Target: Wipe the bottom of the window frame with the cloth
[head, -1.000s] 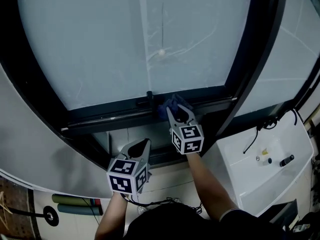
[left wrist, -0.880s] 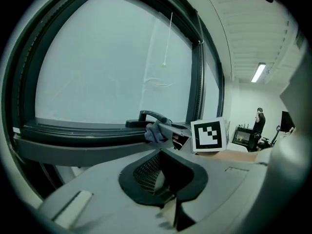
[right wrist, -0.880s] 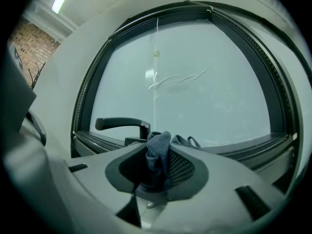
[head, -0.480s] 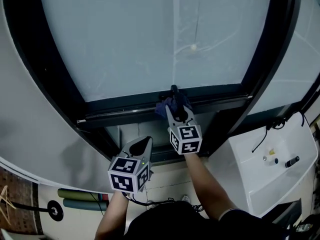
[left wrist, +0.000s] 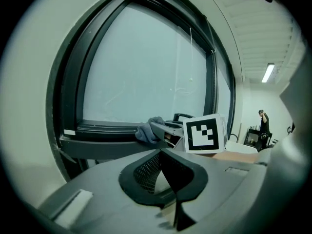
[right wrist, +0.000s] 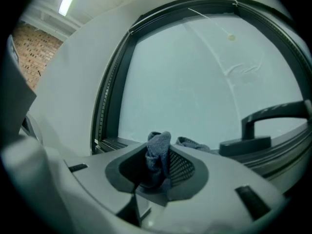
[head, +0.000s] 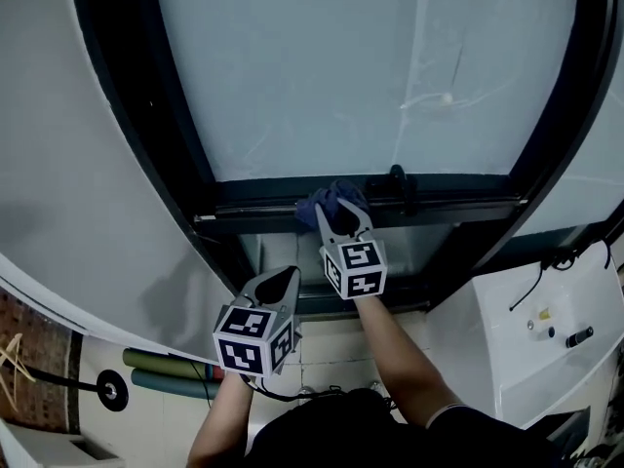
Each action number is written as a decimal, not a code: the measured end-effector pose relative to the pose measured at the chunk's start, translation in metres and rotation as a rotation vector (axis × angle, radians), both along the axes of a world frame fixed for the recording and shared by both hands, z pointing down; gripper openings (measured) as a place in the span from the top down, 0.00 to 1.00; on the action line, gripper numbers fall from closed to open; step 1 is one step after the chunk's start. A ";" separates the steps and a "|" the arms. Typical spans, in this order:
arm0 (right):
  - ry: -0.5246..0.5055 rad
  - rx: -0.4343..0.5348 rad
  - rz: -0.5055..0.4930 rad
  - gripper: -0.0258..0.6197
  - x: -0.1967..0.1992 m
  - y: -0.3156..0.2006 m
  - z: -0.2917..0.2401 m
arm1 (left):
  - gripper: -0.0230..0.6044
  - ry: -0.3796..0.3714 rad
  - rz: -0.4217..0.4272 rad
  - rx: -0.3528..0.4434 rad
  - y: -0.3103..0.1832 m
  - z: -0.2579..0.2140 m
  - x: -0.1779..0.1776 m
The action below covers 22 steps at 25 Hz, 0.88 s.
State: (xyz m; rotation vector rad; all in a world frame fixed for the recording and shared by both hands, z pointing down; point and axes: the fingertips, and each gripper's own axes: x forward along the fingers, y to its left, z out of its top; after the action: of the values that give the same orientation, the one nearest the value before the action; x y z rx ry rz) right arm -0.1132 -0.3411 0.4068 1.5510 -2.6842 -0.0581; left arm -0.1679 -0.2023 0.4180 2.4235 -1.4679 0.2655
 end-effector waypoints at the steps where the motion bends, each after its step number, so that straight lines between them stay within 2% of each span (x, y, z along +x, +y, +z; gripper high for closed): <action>1: 0.006 -0.002 -0.020 0.79 -0.015 0.001 0.000 | 0.95 0.000 -0.018 0.001 0.002 0.000 -0.010; 7: 0.054 -0.022 -0.103 0.78 -0.100 0.005 0.004 | 0.95 -0.009 -0.157 0.016 0.022 -0.003 -0.080; 12: 0.089 -0.052 -0.156 0.78 -0.156 0.001 0.006 | 0.95 -0.001 -0.230 0.024 0.040 -0.005 -0.115; 17: 0.120 -0.083 -0.192 0.78 -0.192 -0.002 0.007 | 0.95 0.017 -0.283 0.022 0.049 -0.003 -0.133; 22: 0.089 -0.102 -0.252 0.78 -0.195 -0.002 -0.001 | 0.95 0.027 -0.279 0.022 0.044 -0.002 -0.122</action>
State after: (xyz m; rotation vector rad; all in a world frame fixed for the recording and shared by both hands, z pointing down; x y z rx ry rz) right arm -0.3082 -0.3426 0.4062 1.1488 -2.7472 0.0022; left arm -0.2896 -0.1580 0.4162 2.1924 -1.7789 0.1549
